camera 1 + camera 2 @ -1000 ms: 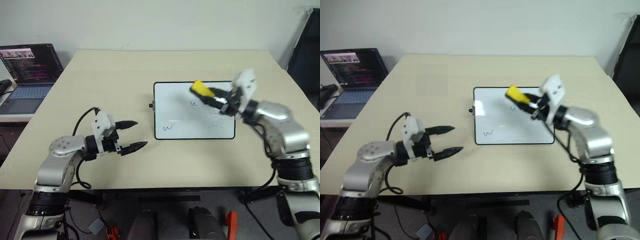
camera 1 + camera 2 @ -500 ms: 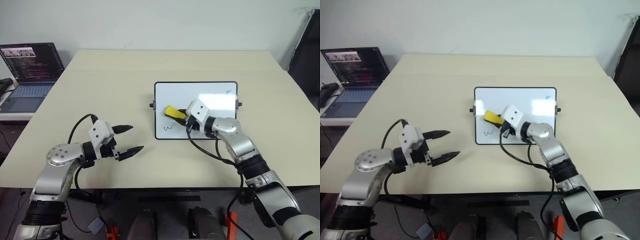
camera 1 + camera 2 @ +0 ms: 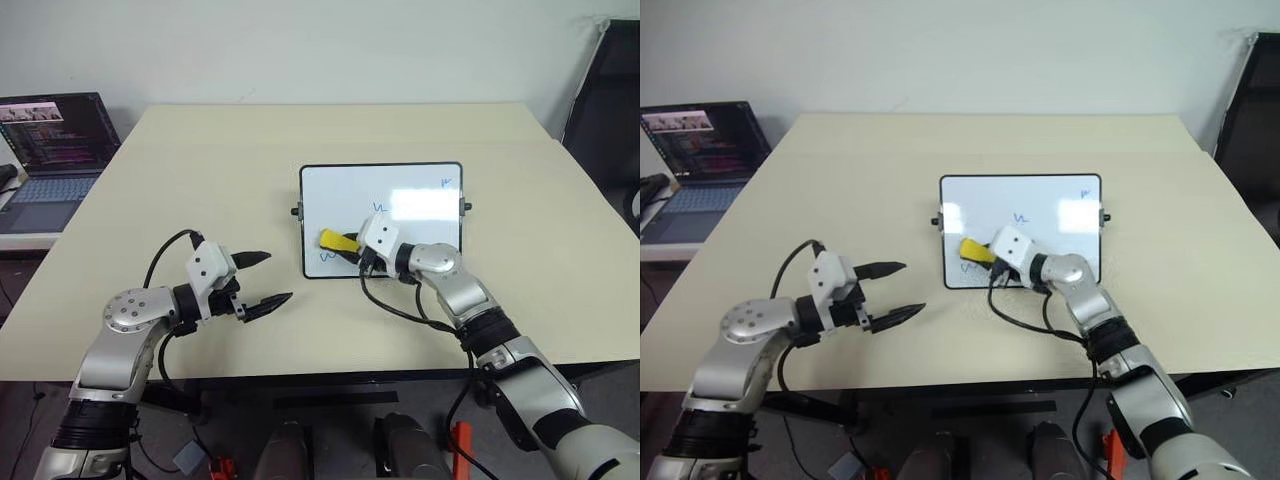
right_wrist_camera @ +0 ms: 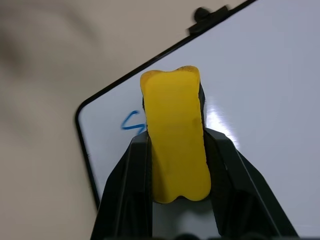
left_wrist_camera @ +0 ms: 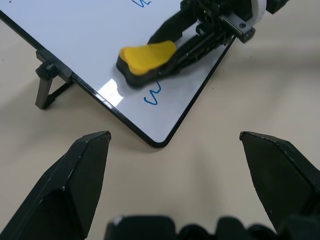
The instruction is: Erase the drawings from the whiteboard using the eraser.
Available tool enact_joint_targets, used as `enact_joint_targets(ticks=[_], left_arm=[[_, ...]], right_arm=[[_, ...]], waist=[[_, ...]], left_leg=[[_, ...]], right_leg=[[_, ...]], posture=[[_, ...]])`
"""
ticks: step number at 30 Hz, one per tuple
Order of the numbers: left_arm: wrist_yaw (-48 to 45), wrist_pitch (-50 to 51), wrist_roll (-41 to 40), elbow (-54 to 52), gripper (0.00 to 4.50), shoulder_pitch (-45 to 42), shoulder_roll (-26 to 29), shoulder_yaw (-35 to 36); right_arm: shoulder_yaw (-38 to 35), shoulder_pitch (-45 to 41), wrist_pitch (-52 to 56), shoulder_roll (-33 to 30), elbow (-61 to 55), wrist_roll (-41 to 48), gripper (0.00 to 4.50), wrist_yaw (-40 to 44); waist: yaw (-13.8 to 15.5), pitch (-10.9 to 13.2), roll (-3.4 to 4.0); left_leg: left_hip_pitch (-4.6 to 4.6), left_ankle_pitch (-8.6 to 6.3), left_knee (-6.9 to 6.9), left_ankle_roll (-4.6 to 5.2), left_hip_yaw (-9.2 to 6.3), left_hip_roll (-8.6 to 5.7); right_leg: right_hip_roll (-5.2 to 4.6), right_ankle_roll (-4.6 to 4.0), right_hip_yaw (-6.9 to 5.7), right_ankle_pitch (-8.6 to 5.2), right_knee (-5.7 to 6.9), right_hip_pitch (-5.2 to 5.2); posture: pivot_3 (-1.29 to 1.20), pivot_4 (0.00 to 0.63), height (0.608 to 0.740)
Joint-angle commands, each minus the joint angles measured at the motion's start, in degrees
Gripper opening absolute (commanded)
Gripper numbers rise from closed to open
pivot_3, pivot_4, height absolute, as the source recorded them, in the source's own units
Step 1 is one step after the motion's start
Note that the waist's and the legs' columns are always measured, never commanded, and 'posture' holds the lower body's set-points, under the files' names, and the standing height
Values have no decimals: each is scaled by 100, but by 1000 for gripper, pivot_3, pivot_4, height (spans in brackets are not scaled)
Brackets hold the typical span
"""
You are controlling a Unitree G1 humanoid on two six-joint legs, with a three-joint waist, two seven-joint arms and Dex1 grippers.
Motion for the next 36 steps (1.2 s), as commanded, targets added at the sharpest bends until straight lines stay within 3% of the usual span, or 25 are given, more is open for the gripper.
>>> enact_joint_targets(ticks=[1,12,17,20,25,30,36], left_arm=[[11,-82,4,-116,4500,-101,31,12],[24,-76,3,-106,4500,-117,44,12],[-55,79,-239,-103,4500,-464,42,107],[-97,225,-391,-187,4500,-627,54,159],[-206,364,-492,-181,4500,-826,159,164],[-277,372,-350,203,4500,-1200,330,164],[-484,326,-371,439,4500,-1423,603,242]], right_arm=[[248,209,70,24,274,-255,1084,138],[349,273,61,15,304,-345,1084,239],[-555,364,1331,-499,-1884,893,1070,909],[-1094,489,2490,-922,-3140,1762,1069,1191],[-2356,719,3880,-2451,-4251,2851,1069,1661],[-2742,1497,3594,-3559,-3856,2434,1068,1695],[-2912,1973,3108,-4127,-3635,2262,1067,1795]], waist=[[-11,-2,-1],[-5,-3,-3],[61,4,-4],[59,5,-4],[106,7,-4],[131,7,-7],[57,11,-5]], left_leg=[[2,0,0,0,0,1],[25,2,2,1,0,0],[6,3,4,0,-3,-1],[-10,3,2,0,-7,-1],[-29,-5,-5,-5,-19,-2],[-41,-7,-9,-6,-16,1],[-42,-8,-10,-6,0,1]], right_leg=[[1,-1,1,0,2,0],[2,-16,4,-14,41,1],[2,-15,3,-15,44,-10],[2,-11,-1,-19,39,-21],[0,-12,-15,-31,27,-27],[1,-6,-20,-32,-19,-20],[0,2,-6,-28,-24,-23]], posture=[[0,150,740],[0,150,740],[0,150,740],[0,150,740],[0,150,740],[0,150,740],[0,150,740]])
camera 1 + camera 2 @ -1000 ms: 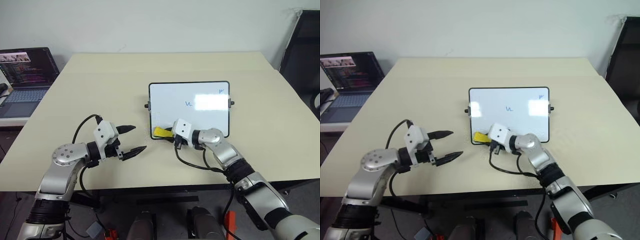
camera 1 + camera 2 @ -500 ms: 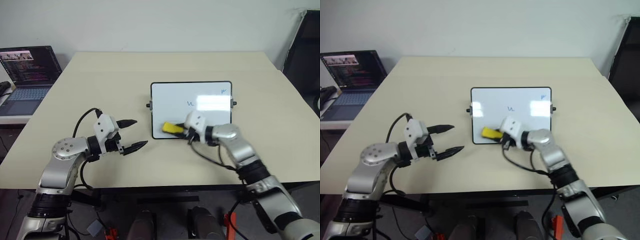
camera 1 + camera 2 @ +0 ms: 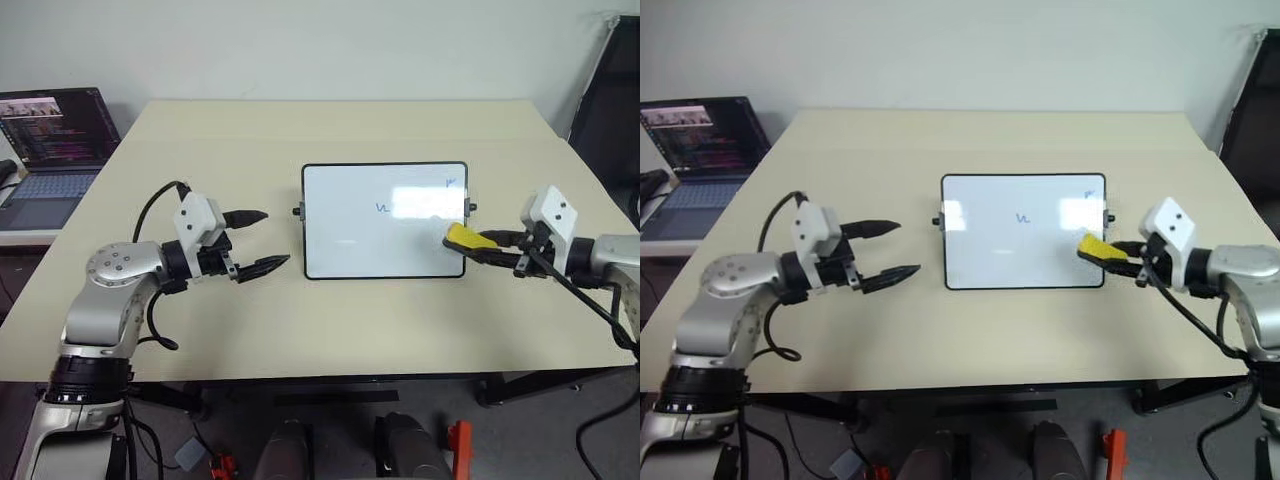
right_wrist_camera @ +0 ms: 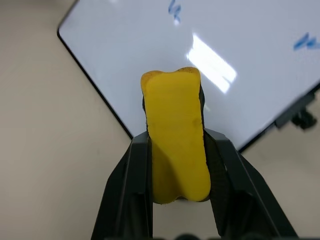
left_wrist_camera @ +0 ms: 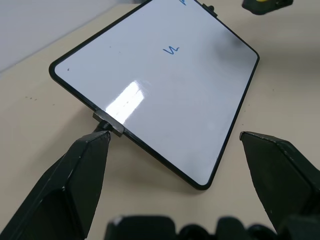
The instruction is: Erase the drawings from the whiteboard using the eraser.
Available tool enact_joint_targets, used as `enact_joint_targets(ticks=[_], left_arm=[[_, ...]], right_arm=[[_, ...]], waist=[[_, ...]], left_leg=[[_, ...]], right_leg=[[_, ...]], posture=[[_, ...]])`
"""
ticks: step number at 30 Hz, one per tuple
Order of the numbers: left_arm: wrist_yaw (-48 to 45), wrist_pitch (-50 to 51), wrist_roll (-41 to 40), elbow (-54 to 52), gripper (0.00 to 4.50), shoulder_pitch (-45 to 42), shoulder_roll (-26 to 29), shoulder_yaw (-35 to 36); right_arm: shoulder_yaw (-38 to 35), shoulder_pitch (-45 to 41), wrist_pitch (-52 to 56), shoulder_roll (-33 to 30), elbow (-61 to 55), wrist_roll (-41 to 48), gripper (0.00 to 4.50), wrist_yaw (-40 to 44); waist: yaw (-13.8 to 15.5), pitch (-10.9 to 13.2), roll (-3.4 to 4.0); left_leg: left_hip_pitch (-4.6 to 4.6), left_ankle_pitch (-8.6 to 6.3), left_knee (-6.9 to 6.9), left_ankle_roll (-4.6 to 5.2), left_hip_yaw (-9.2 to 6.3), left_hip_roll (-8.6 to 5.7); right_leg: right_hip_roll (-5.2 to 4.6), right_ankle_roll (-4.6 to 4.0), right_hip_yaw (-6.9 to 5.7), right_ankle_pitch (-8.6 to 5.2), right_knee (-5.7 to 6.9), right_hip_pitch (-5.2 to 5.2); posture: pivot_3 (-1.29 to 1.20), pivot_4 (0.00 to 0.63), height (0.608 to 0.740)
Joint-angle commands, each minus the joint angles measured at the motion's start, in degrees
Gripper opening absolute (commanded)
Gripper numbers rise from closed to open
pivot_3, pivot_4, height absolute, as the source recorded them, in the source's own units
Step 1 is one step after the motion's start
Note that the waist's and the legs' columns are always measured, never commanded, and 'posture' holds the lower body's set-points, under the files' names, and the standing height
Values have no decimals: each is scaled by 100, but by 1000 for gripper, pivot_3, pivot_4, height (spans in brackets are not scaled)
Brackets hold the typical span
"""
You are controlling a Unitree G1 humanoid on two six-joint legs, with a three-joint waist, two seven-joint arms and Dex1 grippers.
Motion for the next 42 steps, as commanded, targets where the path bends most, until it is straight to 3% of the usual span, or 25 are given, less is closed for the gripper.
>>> enact_joint_targets(ticks=[1,25,30,35,42], left_arm=[[-144,-49,-44,-20,4500,-146,189,164],[-52,-31,-10,-123,4500,-295,-30,45],[-48,-87,46,-53,4500,-330,-97,-34],[-22,-108,103,-34,4500,-350,-205,-87],[26,-61,81,-152,4500,-198,-160,-16]], right_arm=[[-317,-37,-334,-263,-3,-39,1067,46],[-56,-862,-736,-262,722,-172,1066,122],[404,-1514,-850,948,602,-247,1066,-566],[922,-2025,-1351,2254,1377,-1052,1066,-1887],[1128,-2296,-2293,2712,2457,-1856,1066,-2837]], waist=[[-13,1,0],[18,3,-2],[-80,3,-3],[-71,3,-2],[49,3,-3]], left_leg=[[0,0,0,0,-1,0],[-2,0,2,0,-2,-1],[4,0,4,0,-1,2],[2,1,4,-1,-4,2],[-12,-1,2,-5,-5,-10]], right_leg=[[0,0,-1,0,0,0],[-1,3,-1,3,-2,1],[2,4,2,5,5,1],[4,-3,1,9,10,0],[-10,-18,-2,27,-1,-7]], posture=[[0,150,740],[0,150,740],[0,150,740],[0,150,740],[0,150,740]])
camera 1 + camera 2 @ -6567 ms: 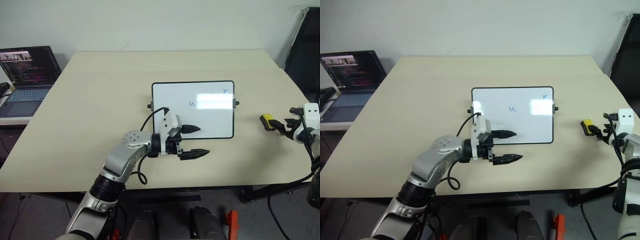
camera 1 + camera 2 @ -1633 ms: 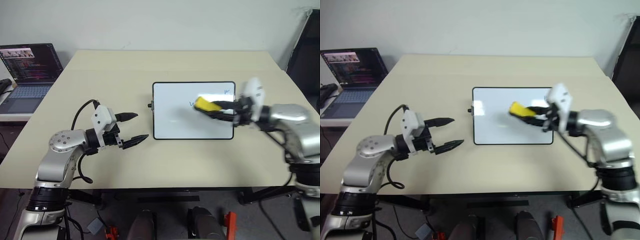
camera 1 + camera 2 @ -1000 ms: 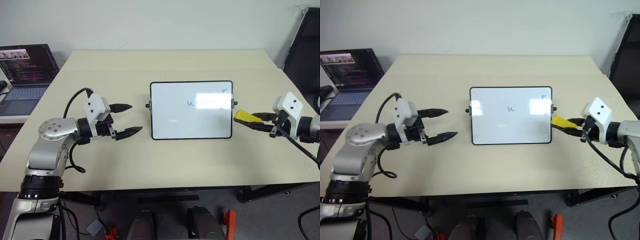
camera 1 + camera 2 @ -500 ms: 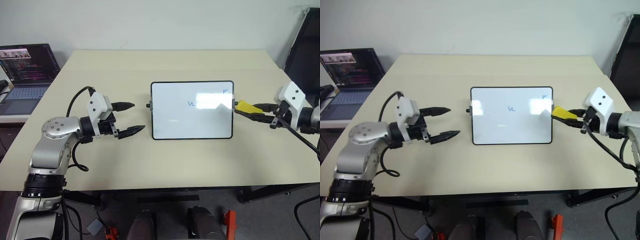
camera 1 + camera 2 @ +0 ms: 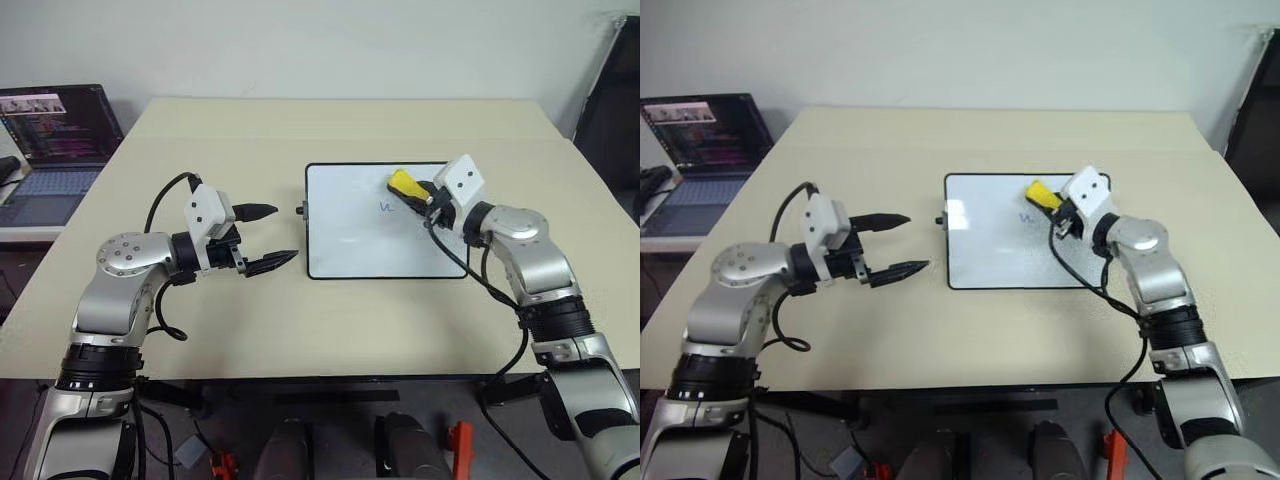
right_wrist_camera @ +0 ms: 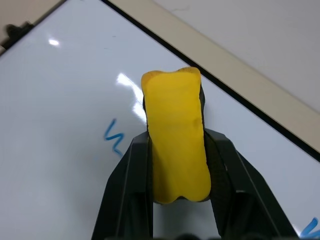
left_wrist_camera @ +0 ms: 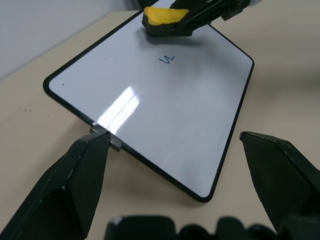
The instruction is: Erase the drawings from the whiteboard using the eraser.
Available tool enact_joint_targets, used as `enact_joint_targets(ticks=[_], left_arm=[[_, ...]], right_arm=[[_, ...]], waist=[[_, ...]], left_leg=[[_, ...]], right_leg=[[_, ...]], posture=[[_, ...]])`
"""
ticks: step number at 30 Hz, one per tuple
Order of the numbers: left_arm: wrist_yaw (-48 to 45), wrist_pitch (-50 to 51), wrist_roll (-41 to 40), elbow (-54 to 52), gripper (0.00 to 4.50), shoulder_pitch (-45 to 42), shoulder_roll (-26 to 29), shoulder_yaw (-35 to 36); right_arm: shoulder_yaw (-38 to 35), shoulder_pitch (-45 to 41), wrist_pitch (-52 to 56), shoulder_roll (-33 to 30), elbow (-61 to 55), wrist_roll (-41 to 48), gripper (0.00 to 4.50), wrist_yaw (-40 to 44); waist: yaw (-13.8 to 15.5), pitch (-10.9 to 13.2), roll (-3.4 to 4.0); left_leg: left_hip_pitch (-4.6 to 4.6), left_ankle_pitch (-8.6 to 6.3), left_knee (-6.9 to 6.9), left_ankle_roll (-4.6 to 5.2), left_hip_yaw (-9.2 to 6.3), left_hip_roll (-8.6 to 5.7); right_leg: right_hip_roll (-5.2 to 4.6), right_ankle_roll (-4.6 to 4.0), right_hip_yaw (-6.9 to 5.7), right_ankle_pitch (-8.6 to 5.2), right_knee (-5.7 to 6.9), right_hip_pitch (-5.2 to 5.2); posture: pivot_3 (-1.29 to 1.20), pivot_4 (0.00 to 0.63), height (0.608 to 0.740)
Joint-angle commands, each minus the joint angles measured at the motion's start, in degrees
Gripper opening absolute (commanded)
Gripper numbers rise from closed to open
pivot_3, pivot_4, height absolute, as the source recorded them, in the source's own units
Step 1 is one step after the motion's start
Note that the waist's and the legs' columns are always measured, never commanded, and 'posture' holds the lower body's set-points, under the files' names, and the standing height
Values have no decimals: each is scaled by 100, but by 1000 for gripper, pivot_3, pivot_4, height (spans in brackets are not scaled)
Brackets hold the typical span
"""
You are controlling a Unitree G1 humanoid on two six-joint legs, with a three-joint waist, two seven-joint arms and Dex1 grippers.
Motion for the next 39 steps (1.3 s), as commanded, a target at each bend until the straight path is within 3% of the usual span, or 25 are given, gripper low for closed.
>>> enact_joint_targets(ticks=[1,17,22,25,27,33,39], left_arm=[[53,-39,-27,-195,4500,83,75,153],[101,-39,-15,-155,4500,45,66,121],[57,-69,7,-104,4500,21,85,104],[53,-74,20,-58,4500,-41,73,92],[35,-109,33,3,4500,-80,40,62],[16,-247,128,215,4500,-227,-147,-93],[-44,-246,128,240,4500,-253,-133,-83]], right_arm=[[18,-221,-353,17,204,-252,1066,-232],[1119,544,-221,460,212,-664,1047,606],[1000,589,-301,289,-44,-656,1040,646],[365,504,340,315,-922,158,1038,805],[75,419,491,128,-1187,255,1038,754],[-311,423,-200,-47,-286,-66,1036,-7],[-66,626,-567,47,361,-343,1036,-156]], waist=[[-2,0,0],[-132,-10,-9],[-126,-10,-9],[-114,-8,-8],[-105,-7,-8],[-80,-7,-8],[-133,-7,-8]], left_leg=[[0,0,-1,0,0,0],[47,2,6,2,2,10],[56,7,14,5,3,8],[54,9,14,7,1,8],[44,9,13,6,-1,7],[34,7,5,6,0,4],[35,7,1,7,4,6]], right_leg=[[0,0,0,0,1,0],[13,19,7,-13,25,27],[13,18,13,-14,55,26],[13,14,12,-17,62,21],[13,13,10,-18,63,13],[8,13,5,-19,46,10],[10,-13,11,-6,49,7]], posture=[[0,150,740],[0,150,740],[0,150,740],[0,150,740],[0,150,740],[0,150,740],[0,150,740]])
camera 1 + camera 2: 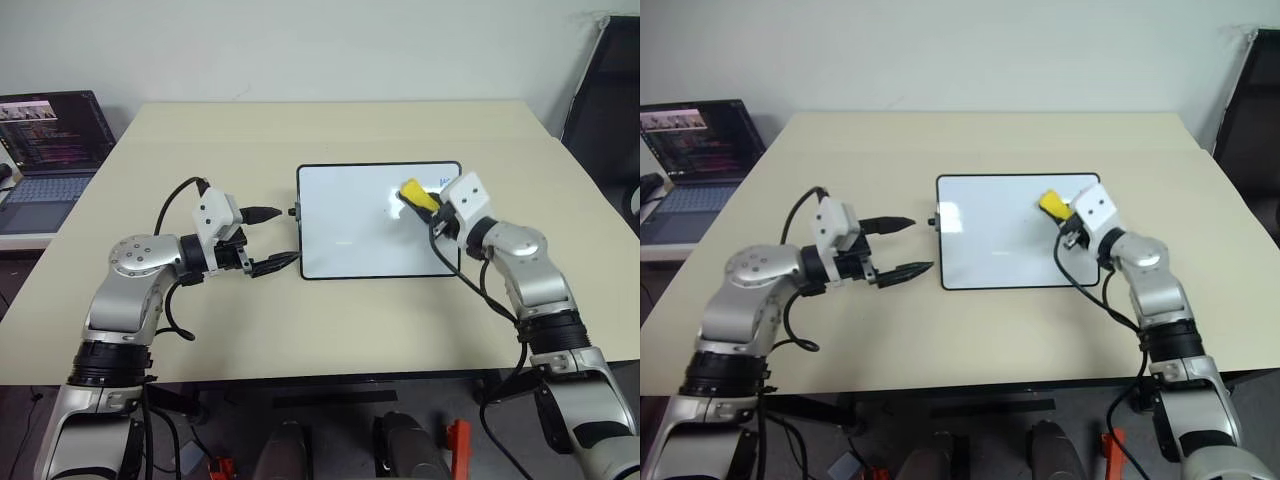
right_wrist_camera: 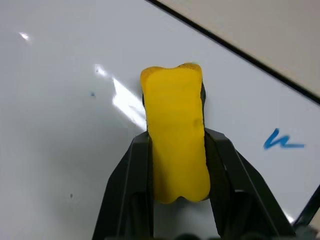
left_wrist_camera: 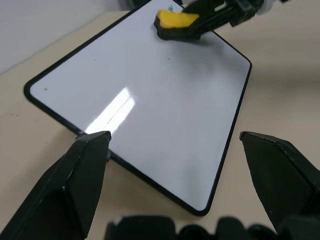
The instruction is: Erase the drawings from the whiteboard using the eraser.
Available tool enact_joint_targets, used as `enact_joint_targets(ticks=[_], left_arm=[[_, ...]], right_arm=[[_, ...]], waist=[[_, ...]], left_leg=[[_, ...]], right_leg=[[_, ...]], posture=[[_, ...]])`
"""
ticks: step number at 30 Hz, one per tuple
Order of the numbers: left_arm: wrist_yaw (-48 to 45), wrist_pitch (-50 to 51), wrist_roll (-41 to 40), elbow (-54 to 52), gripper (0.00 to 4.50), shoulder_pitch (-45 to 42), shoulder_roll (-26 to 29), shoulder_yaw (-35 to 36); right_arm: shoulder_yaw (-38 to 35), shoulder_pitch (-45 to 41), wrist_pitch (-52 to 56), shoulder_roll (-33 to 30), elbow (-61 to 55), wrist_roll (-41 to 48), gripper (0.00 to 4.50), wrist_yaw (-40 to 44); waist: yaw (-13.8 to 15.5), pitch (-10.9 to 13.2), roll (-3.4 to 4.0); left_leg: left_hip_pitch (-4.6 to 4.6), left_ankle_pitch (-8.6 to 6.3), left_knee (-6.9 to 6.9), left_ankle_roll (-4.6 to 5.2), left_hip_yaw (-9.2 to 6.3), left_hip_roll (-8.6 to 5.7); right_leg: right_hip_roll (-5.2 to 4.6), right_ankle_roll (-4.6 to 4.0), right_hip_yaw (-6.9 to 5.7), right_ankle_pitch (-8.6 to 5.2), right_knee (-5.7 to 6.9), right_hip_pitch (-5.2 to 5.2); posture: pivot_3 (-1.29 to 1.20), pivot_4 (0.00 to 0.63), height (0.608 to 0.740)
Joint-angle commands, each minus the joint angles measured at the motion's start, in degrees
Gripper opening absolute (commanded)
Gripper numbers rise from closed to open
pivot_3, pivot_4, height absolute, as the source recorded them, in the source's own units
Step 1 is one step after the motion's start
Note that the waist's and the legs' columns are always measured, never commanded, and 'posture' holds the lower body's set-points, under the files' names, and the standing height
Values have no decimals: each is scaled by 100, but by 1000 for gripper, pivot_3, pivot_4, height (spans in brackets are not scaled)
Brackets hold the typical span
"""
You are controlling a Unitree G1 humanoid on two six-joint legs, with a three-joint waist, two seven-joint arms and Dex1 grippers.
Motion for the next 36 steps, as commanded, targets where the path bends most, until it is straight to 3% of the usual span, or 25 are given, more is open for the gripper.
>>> enact_joint_targets(ticks=[1,11,17,21,26,32,36], left_arm=[[-64,-117,-9,-57,4500,-113,60,76],[-79,-78,0,-118,4500,-95,50,86],[-65,-54,-6,-177,4500,-59,54,102],[-71,-4,-47,-264,4500,-79,90,142],[-98,13,-88,-382,4500,-295,107,150],[-143,117,-133,-554,4500,-451,184,154],[-226,95,-96,-395,4500,-485,270,142]], right_arm=[[184,113,-64,61,223,-211,1036,-64],[936,276,434,881,-412,-283,1032,117],[805,350,699,645,-831,-170,1021,354],[332,408,1229,126,-1690,370,1021,829],[-616,716,2544,-1306,-3147,1573,1019,1943],[-1605,1196,2714,-2638,-3131,2006,1018,2540],[-1679,1256,2132,-3231,-2513,1679,1018,2636]], waist=[[1,0,0],[-81,-1,-2],[-13,-1,-2],[44,1,-1],[106,8,1],[145,8,1],[111,8,1]], left_leg=[[2,0,1,0,-1,0],[46,2,6,2,4,9],[38,2,4,1,2,7],[14,2,3,1,-5,7],[-25,1,5,1,-15,0],[-27,-2,-3,1,-13,4],[-28,-3,-2,2,-1,5]], right_leg=[[0,4,0,-2,1,2],[12,15,9,-19,34,17],[11,14,8,-21,26,16],[11,13,-1,-23,20,4],[1,16,-14,-25,9,-19],[3,21,-18,-27,-27,-11],[2,32,-10,-20,-42,-9]], posture=[[0,150,740],[0,150,740],[0,150,740],[0,150,740],[0,150,740],[0,150,740],[0,150,740]])
